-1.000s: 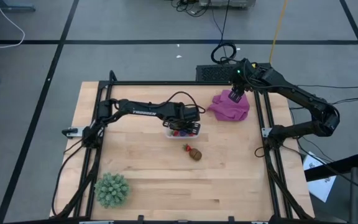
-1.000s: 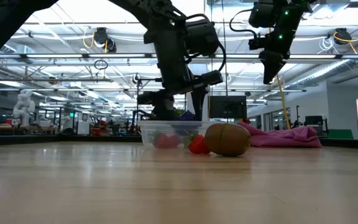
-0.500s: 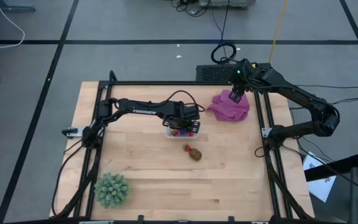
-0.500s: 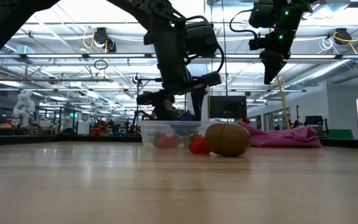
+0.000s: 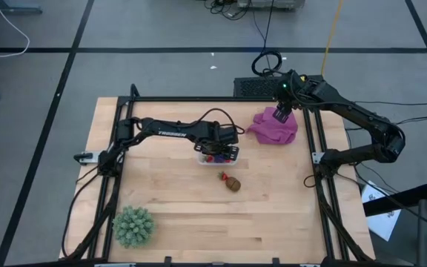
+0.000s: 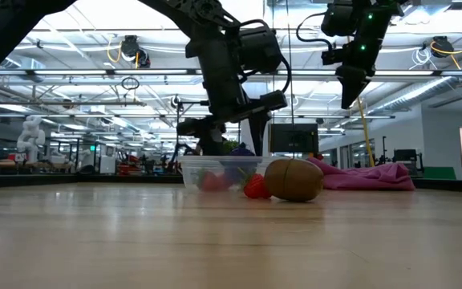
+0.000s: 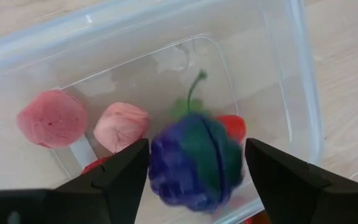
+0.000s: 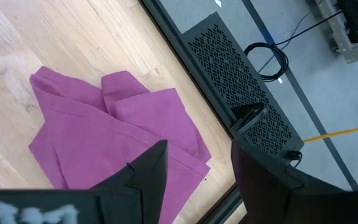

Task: Pick and placing Produce into tupperware
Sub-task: Put the blueberry into the transparent bin, then put the kiwi into the transparent bin

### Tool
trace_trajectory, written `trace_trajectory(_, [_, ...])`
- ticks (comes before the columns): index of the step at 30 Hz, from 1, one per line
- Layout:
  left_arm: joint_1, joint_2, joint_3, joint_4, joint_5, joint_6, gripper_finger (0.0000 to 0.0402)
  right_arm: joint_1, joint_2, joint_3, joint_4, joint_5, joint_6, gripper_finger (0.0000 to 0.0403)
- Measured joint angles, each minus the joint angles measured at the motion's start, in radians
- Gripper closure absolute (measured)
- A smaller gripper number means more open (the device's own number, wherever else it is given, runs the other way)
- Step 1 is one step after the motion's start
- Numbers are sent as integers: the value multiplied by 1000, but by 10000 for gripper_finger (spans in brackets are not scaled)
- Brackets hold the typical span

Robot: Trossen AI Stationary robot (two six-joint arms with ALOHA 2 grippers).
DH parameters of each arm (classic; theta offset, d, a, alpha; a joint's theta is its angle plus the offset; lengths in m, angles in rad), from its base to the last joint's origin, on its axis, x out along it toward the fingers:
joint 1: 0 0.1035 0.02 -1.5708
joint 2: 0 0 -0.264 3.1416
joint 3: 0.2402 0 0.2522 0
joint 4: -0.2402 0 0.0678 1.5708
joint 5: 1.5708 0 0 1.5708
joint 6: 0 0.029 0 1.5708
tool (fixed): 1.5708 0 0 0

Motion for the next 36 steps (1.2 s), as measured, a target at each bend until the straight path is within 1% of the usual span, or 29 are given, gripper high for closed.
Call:
trace_trajectory(13, [0,-3,0,4,4,-2,124,0,0,0,0,0,0,234])
trace_trajectory(18, [-1,-4,34,1,74,19,128,0,0,0,0,0,0,234])
trace_trajectory(23, [-5,-4,96,-11,96,53,128,0,0,0,-3,0,0,234])
trace_trajectory(27, [-21,-6,182,-96,88,84,128,0,0,0,-9,0,-1,234])
trace_trajectory(30, [-48,-6,236,-195,45,85,128,0,0,0,-11,0,-3,234])
trace_trajectory(33, [-92,-6,281,-299,-3,65,128,0,0,0,-15,0,-3,234])
trace_trajectory(36, [-156,-8,289,-336,-29,30,128,0,0,0,-15,0,-3,234])
